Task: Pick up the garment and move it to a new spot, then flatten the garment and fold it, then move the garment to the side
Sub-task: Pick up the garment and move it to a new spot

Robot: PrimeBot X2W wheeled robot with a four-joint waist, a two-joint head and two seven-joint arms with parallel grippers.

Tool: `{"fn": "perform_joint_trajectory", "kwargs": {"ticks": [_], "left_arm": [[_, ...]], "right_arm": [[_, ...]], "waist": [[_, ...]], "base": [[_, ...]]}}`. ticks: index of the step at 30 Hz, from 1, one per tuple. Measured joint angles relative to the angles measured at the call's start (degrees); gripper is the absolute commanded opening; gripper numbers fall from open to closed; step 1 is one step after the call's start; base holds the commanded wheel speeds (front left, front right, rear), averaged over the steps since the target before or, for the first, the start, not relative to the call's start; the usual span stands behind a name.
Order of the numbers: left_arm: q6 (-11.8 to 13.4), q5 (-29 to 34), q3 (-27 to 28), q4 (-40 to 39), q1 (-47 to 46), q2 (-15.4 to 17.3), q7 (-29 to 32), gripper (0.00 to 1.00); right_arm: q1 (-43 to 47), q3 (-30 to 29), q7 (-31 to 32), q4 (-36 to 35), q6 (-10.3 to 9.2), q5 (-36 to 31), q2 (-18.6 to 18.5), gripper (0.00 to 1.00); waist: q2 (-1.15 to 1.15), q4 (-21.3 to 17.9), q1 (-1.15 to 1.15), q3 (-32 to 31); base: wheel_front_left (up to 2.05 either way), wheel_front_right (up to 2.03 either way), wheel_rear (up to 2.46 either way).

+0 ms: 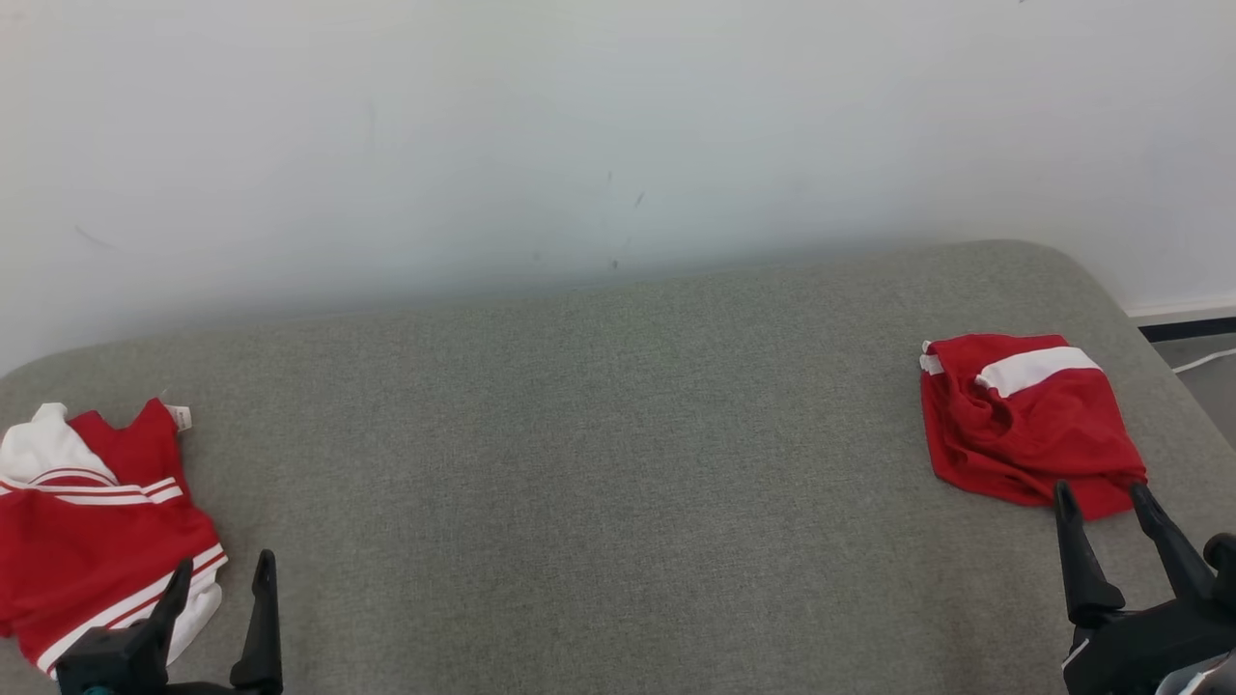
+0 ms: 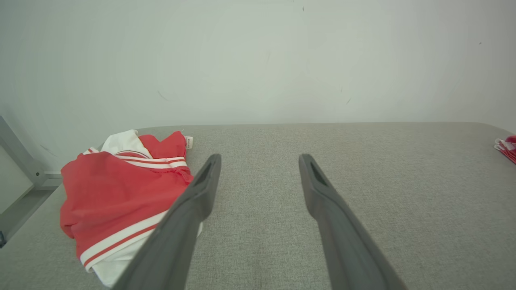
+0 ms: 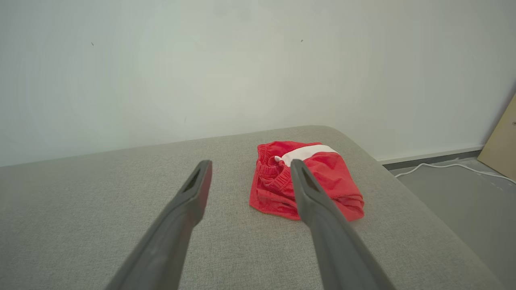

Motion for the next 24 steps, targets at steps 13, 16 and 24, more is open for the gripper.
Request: {"fn": "perform_joint_trajectory", "kwargs": {"ticks": [13,16,24], "left_arm": [[-0.5,0.5,-1.4,0.3,-1.7,0.1,1.5,1.00],[-0.5,0.6,-1.4,0.4,-2.1,0.3,1.6,1.00],[-0.5,1.3,-1.2,0.4,-2.8,0.6,2.2,1.00]], "right_arm": [[1.2,-1.2,1.0,-1.4,0.00,-1.3,1.1,1.00],[1.2,-1.2,1.4,-1.4,0.00,-1.3,1.2,1.00],[1.2,-0.1,1.9,-1.6,0.00,-1.7,2.5,1.00]], "waist": [[0.00,3.5,0.00,0.3],[0.01,5.0,0.00,0.3],[0.00,9.8,0.00,0.5]], "base": [[0.00,0.00,0.00],[0.00,0.00,0.00],[0.00,0.00,0.00]]}}
